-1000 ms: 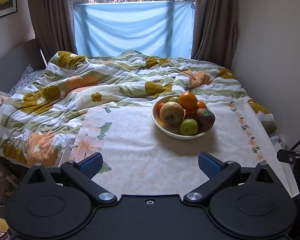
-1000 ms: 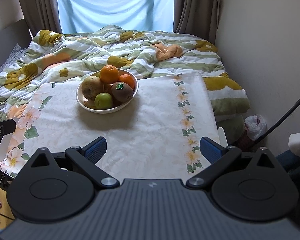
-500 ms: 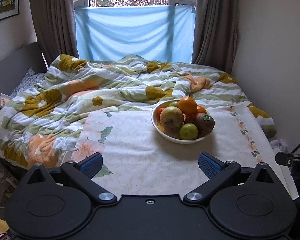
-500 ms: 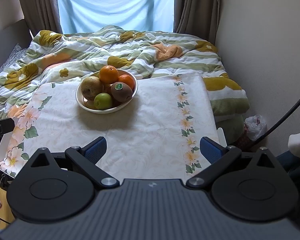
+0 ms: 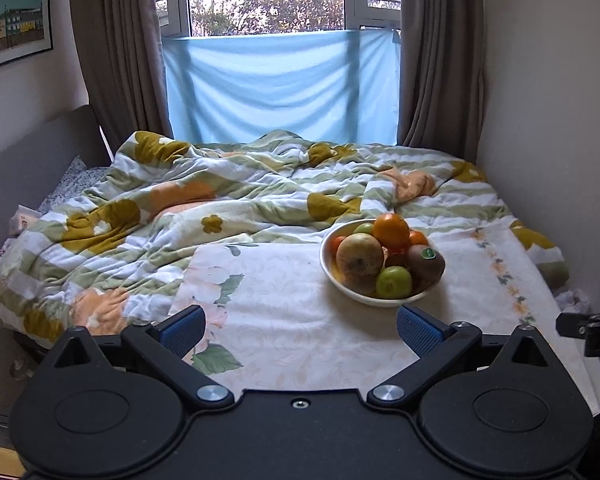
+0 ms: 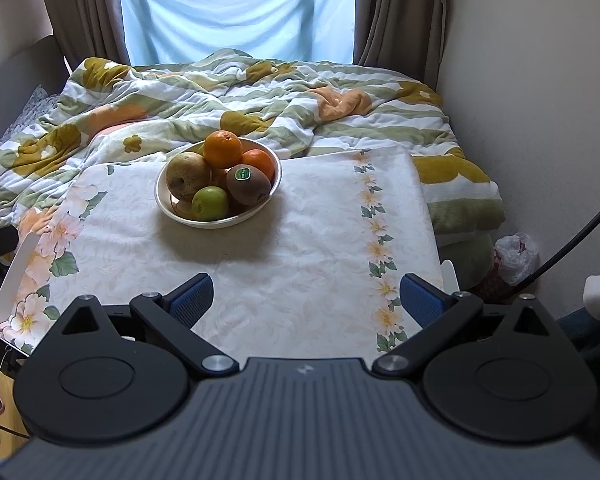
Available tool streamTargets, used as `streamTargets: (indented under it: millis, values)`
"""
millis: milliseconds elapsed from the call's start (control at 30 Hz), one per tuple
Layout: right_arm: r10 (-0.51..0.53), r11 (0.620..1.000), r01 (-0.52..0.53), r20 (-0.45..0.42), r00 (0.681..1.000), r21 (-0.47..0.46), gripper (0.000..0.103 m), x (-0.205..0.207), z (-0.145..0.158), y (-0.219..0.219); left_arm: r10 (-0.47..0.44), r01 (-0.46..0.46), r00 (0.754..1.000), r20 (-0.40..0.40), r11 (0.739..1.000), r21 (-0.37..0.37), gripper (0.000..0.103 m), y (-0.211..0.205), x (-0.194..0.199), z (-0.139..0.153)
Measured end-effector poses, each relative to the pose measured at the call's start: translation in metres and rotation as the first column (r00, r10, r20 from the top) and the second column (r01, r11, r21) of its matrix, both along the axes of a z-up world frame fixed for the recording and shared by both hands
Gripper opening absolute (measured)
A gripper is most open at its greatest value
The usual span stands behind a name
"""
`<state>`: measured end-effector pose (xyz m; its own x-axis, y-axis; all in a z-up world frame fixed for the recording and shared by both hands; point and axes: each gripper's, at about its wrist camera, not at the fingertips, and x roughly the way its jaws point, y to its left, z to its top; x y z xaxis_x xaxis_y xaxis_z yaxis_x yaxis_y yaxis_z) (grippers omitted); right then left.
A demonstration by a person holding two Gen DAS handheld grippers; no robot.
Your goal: Organize fruits
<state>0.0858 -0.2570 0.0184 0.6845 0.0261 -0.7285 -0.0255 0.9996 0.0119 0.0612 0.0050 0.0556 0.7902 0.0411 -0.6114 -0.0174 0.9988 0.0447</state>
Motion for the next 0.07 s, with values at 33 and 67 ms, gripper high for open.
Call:
streamTargets:
  millis: [33,67]
  values:
    - [0.0,1.0,0.0,-0.001,1.0,0.0,0.103,0.0002,-0.0002,0.0002,0.002,-0.002,1.0,-0.002,1.0,-0.004,0.103,0.0006,0.0014,-0.0008]
    - [0.0,1.0,0.0,-0.001,1.0,0.0,0.103,-0.0002,-0.0003,0.0,0.004,-0.004,1.0,-0.007,1.0,-0.005,0.103,0.0008,0.0029,-0.0019]
